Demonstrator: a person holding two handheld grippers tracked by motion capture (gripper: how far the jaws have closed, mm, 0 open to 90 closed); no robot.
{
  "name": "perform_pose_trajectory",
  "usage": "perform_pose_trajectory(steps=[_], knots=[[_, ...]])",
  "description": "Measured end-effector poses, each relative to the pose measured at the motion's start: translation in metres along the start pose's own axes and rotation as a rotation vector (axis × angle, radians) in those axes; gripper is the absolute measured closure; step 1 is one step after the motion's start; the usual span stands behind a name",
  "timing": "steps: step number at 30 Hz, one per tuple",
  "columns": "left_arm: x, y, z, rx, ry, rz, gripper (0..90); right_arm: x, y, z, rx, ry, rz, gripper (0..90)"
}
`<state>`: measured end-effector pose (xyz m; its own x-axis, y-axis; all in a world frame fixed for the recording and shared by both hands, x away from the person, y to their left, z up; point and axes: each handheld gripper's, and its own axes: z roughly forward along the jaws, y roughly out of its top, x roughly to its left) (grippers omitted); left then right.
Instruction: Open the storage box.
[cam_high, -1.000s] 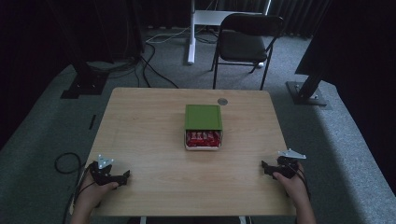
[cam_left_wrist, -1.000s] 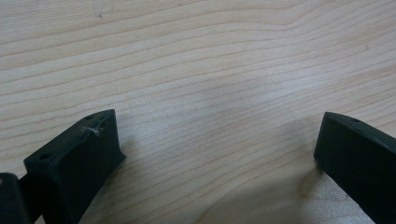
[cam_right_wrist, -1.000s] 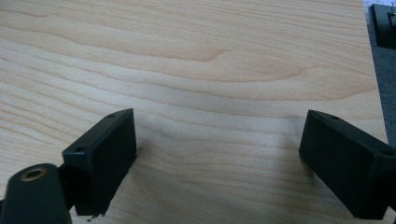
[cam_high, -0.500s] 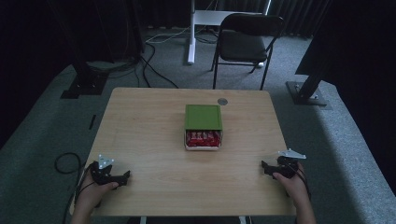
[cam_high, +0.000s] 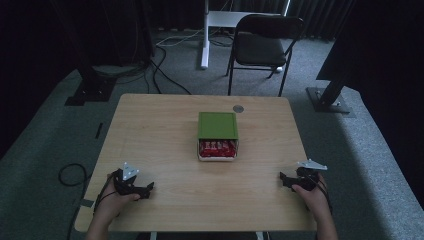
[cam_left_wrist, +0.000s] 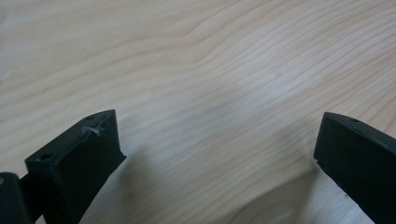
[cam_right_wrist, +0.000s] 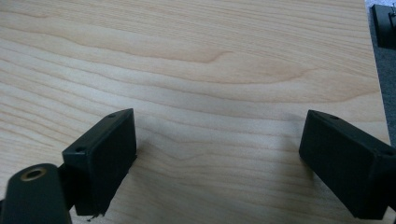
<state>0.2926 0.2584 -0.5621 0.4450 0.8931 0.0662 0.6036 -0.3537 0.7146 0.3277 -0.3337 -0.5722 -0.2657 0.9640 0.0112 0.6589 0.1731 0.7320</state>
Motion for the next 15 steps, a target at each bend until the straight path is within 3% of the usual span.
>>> perform_pose_trajectory(steps=[3,12,15], knots=[[-0.011,0.011,0.005,-0.016,-0.018,0.038,1.2,0.000,0.000,0.000,0.000,0.001,-0.001,10.7],[-0.027,0.024,0.014,-0.013,-0.033,0.105,1.2,0.000,0.000,0.000,-0.001,0.001,-0.001,10.7],[-0.034,0.029,0.018,-0.015,-0.033,0.144,1.2,0.000,0.000,0.000,0.000,0.000,0.000,10.7]])
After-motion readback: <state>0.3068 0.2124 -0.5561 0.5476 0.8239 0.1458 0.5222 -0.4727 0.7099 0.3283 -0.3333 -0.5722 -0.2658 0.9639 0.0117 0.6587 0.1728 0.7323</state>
